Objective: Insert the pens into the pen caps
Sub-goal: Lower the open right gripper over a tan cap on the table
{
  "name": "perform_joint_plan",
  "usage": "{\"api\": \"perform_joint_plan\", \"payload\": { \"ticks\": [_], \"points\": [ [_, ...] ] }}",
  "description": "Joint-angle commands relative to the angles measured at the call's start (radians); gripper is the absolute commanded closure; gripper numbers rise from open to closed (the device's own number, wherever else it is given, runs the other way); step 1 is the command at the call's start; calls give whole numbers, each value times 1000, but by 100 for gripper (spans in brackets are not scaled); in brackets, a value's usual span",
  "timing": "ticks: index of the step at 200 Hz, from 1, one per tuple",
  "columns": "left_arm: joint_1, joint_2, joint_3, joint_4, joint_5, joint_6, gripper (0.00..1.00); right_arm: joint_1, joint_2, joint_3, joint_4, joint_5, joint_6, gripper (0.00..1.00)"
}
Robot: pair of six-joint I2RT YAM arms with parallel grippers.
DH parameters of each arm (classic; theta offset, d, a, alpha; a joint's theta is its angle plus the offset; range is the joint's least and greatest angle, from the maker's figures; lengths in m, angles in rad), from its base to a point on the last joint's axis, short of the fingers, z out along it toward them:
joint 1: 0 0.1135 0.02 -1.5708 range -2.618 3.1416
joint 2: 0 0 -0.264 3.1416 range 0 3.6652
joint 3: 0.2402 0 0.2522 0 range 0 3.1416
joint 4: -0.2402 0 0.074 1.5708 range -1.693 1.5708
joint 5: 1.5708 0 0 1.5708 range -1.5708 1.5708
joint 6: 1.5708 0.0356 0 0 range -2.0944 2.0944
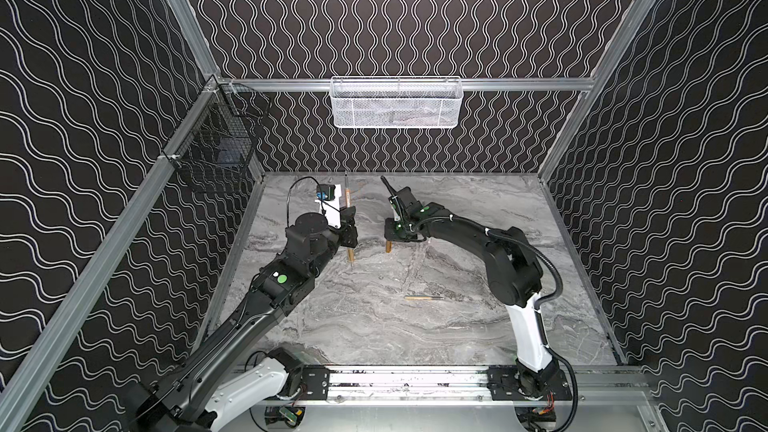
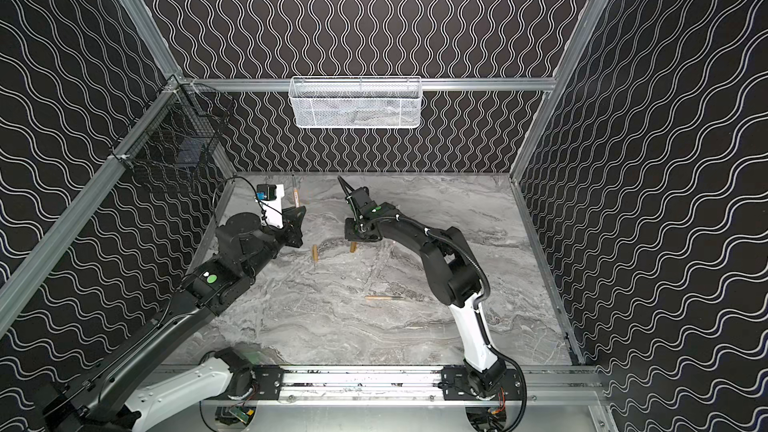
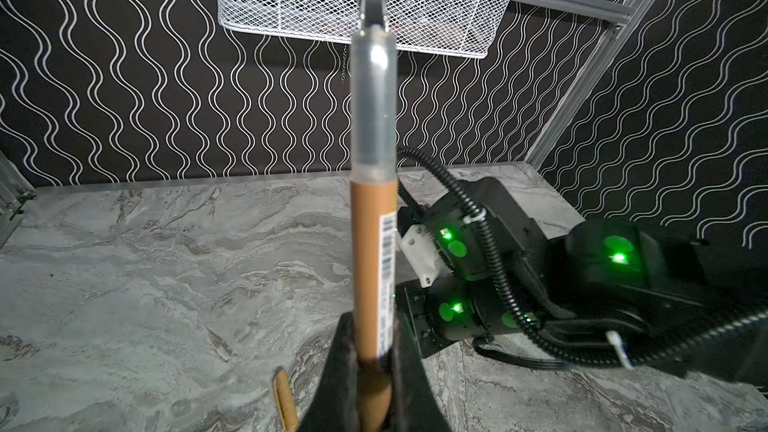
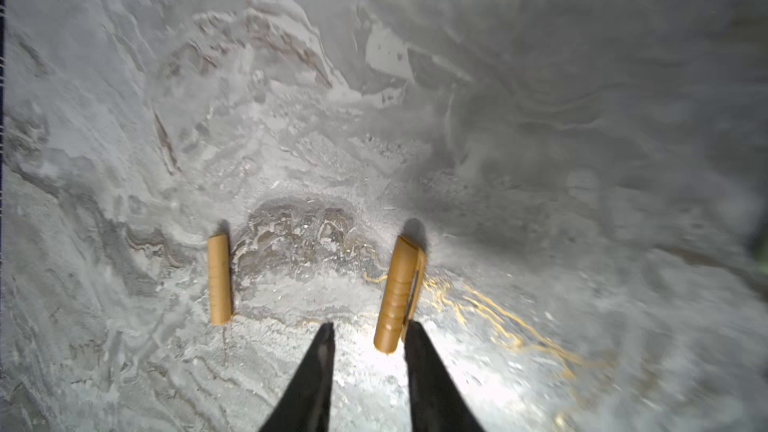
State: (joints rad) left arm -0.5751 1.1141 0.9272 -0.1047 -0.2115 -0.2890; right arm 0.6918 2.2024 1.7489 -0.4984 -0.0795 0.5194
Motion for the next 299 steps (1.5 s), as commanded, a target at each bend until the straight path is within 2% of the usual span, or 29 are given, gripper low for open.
{"api": "perform_joint_plan", "payload": {
  "ticks": [1,38,91,109,124,218,299],
  "points": [
    [0,-12,-18,57,44,-31,100,1,31,32,-55,-22,-17,67],
    [1,-33,-57,146,162,-36,100,2,40,31,-64,7,-22,66],
    [1,-20,-61,179,242,-38,100,2,30,3,-55,9,-28,67],
    [1,-1,-53,167,243,-56,100,2,33,5,-55,18,-35,74],
    [0,6,-50,166,250,-55,100,2,54,36,-84,24,-50,77],
    [1,-1,-47,168,267,-49,100,0,80,72,-103,40,-62,84],
    [1,7,-44,168,276,-44,100,-6,97,80,-97,4,-74,82]
  ]
}}
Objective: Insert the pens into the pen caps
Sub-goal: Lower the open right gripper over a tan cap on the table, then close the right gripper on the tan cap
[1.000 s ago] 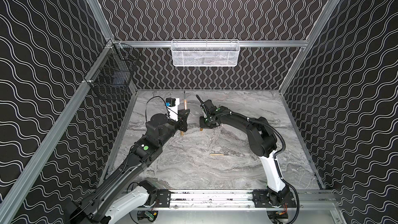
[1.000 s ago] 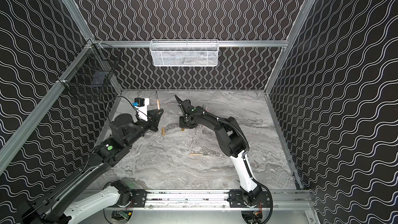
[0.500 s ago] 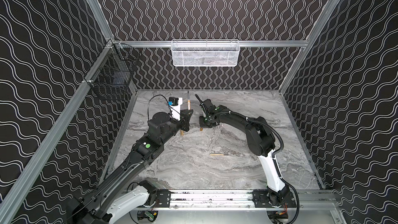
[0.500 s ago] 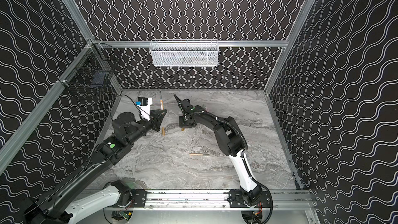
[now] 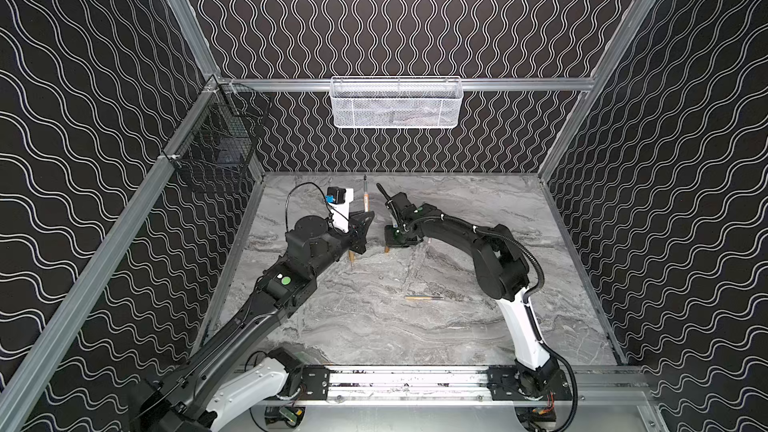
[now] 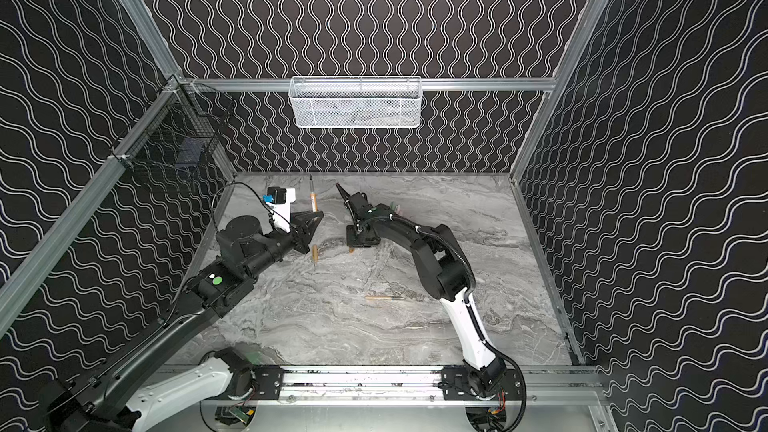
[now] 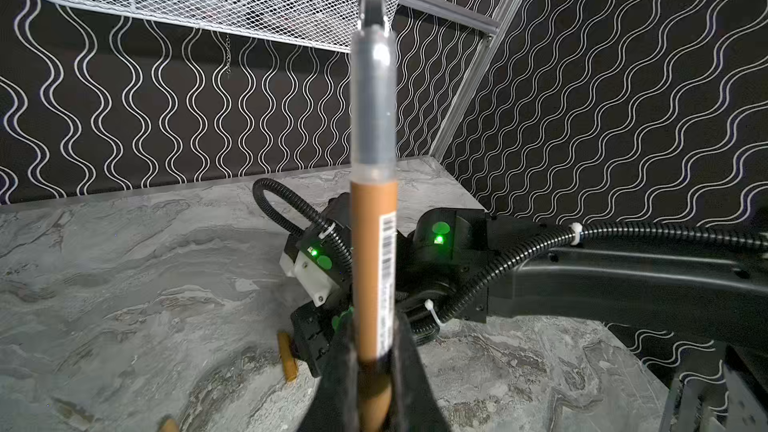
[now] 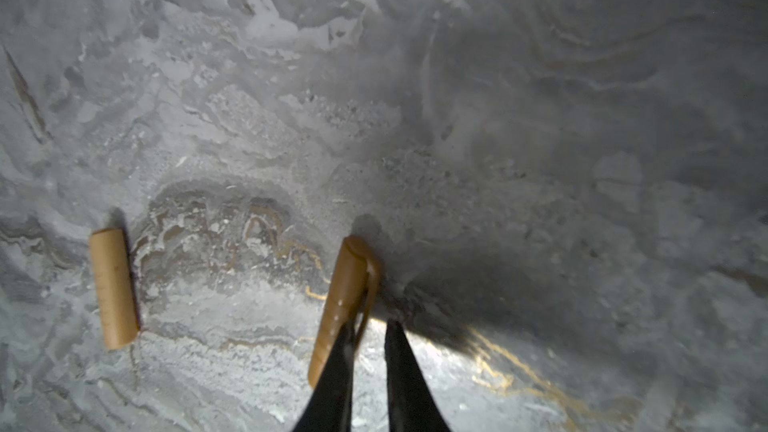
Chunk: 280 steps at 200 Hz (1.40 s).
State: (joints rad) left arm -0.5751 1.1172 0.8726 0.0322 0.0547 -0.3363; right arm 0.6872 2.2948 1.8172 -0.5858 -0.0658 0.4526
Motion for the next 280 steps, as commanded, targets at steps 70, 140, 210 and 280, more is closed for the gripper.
{"api": "perform_joint_plan", "payload": {
  "ticks": [70,140,210,280],
  "points": [
    [1,10,15,30,15,5,100,-5,-27,10,16,-8,6,79],
    [1,13,16,29,15,9,100,-6,10,29,2,-12,-4,72],
    [1,20,14,28,14,8,100,-8,18,4,30,2,-1,72],
    [1,15,11,29,7,19,100,-9,40,5,37,5,-4,75]
  ]
}}
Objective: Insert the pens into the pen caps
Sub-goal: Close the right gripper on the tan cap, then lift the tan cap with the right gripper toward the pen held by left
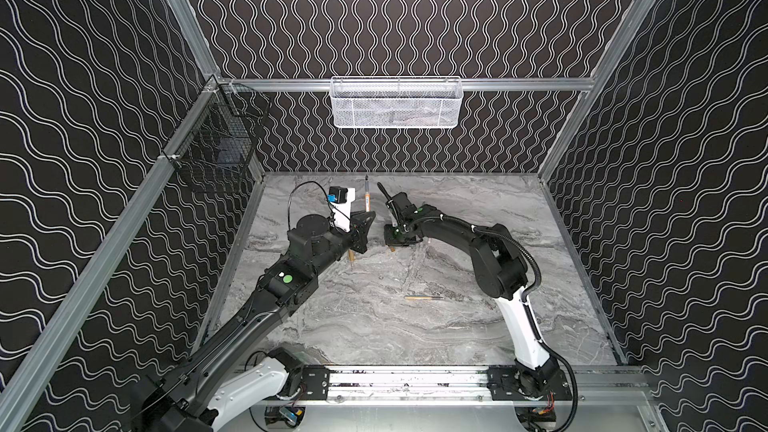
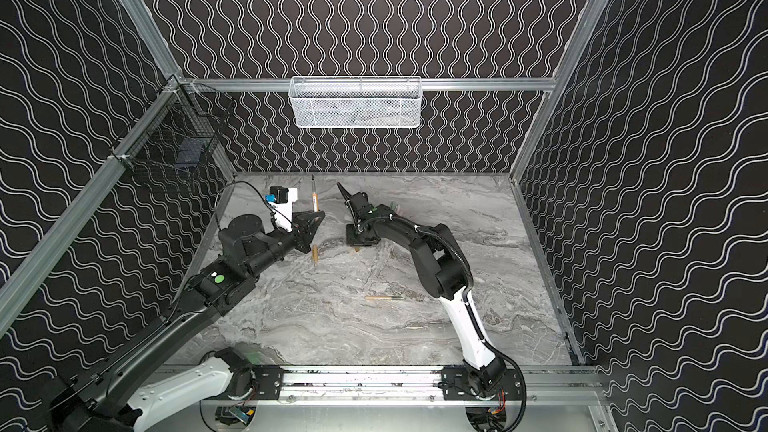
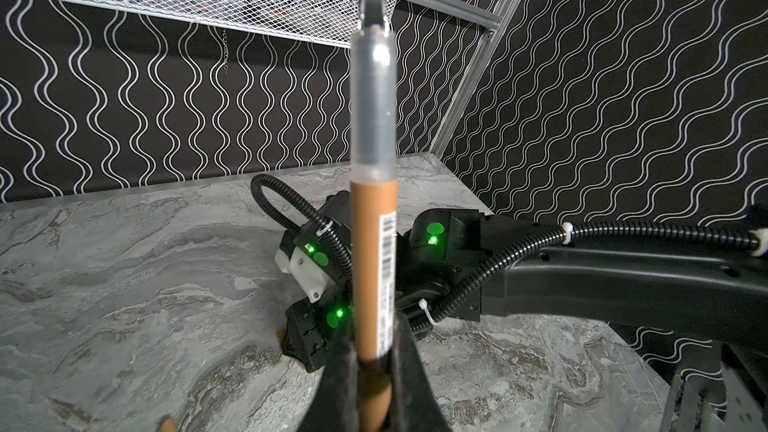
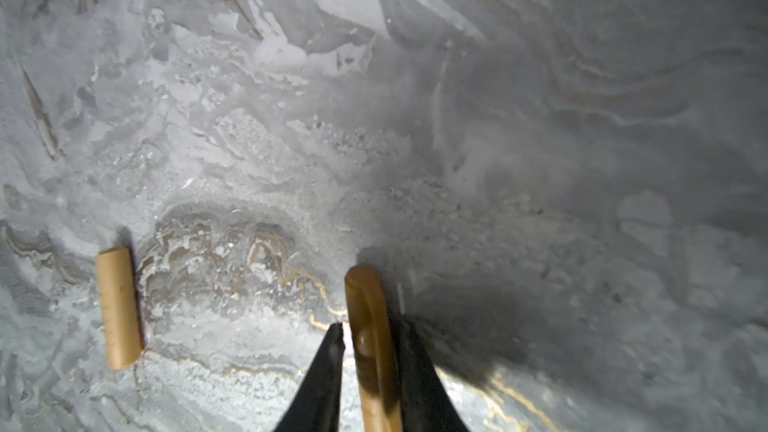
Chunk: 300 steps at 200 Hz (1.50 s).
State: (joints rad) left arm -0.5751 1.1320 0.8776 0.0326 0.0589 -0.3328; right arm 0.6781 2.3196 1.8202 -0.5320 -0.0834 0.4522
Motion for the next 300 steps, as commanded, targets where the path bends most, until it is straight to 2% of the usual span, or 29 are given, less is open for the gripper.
{"api": "perform_joint_plan", "payload": {
  "ticks": [1,35,55,74,104,141,164,193,214,261,300],
  "points": [
    [1,0,6,29,4,16,100,0,15,2,-17,24,-3,75],
    [1,1,7,27,2,18,100,1,12,2,-15,31,-8,77],
    [1,0,6,29,0,20,100,2,11,7,-19,42,-9,81],
    [1,2,9,24,-1,21,100,3,-6,0,-4,11,-13,82],
    [0,5,9,25,-6,23,100,2,-96,-103,117,-45,16,84],
    [0,13,11,23,-1,25,100,0,-172,-167,174,-22,24,87],
    [0,16,8,30,8,26,100,-6,-293,-296,289,-2,39,90],
    [1,31,15,28,11,25,100,-16,-535,-534,529,25,69,91],
    [1,42,18,27,11,26,100,-17,-667,-652,630,56,85,91],
    [-8,68,18,41,45,27,100,-16,-846,-691,629,126,54,93],
    [-36,81,13,75,116,56,100,-12,-989,-701,680,107,25,94]
  ]
}}
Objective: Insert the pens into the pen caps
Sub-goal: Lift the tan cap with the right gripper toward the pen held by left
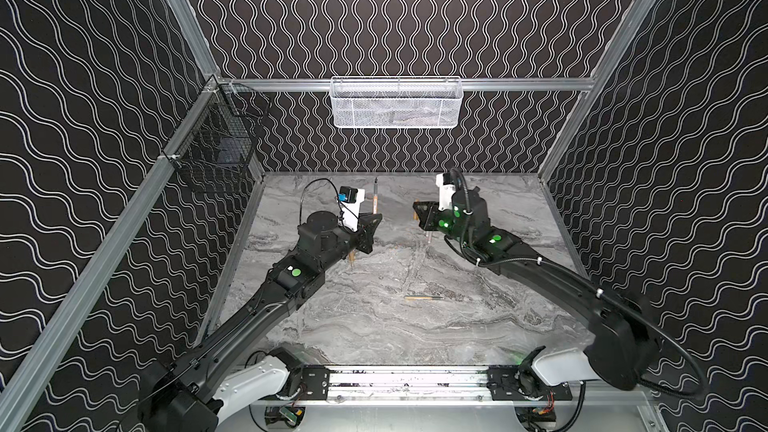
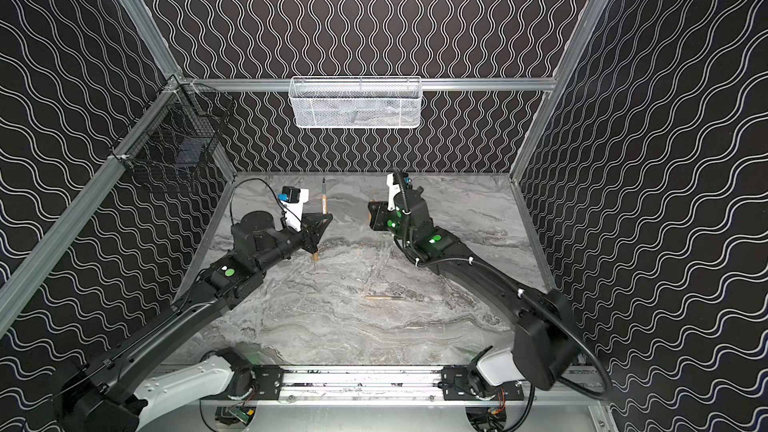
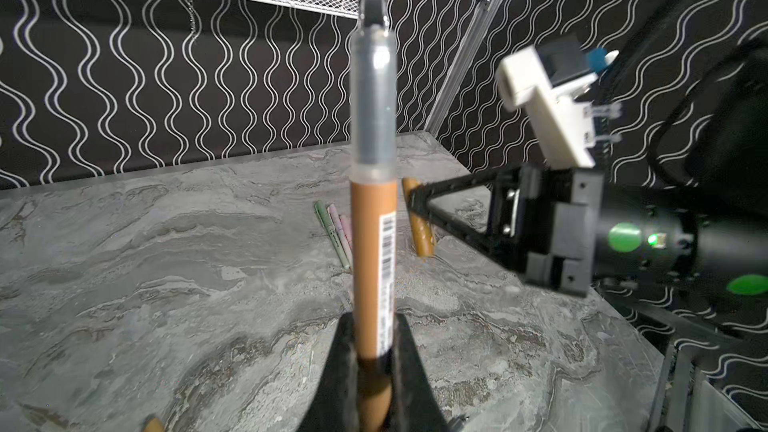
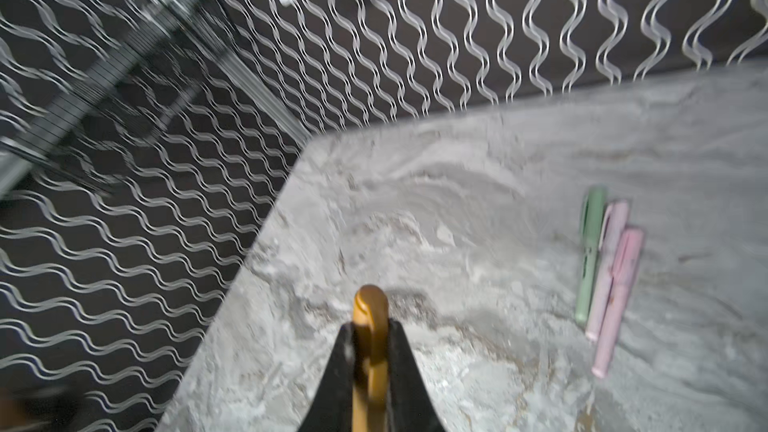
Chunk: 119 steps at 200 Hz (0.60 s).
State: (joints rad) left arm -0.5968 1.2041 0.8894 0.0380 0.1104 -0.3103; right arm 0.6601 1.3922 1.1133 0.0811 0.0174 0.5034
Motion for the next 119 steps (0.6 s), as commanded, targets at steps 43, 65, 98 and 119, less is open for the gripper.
{"api": "perform_joint_plan", "payload": {
  "ticks": [43,65,98,119],
  "points": [
    [-47,26,-1,101,142,57,100,27,-144,13,148,-1,-81,94],
    [-53,31,0,108,165,65,100,33,-175,-15,263,0,-83,95],
    [-71,34,0,105,172,80,100,51,-168,-6,364,-34,-92,95],
    [-79,31,2,100,165,89,100,64,-163,-8,423,-43,-92,95]
  ]
}}
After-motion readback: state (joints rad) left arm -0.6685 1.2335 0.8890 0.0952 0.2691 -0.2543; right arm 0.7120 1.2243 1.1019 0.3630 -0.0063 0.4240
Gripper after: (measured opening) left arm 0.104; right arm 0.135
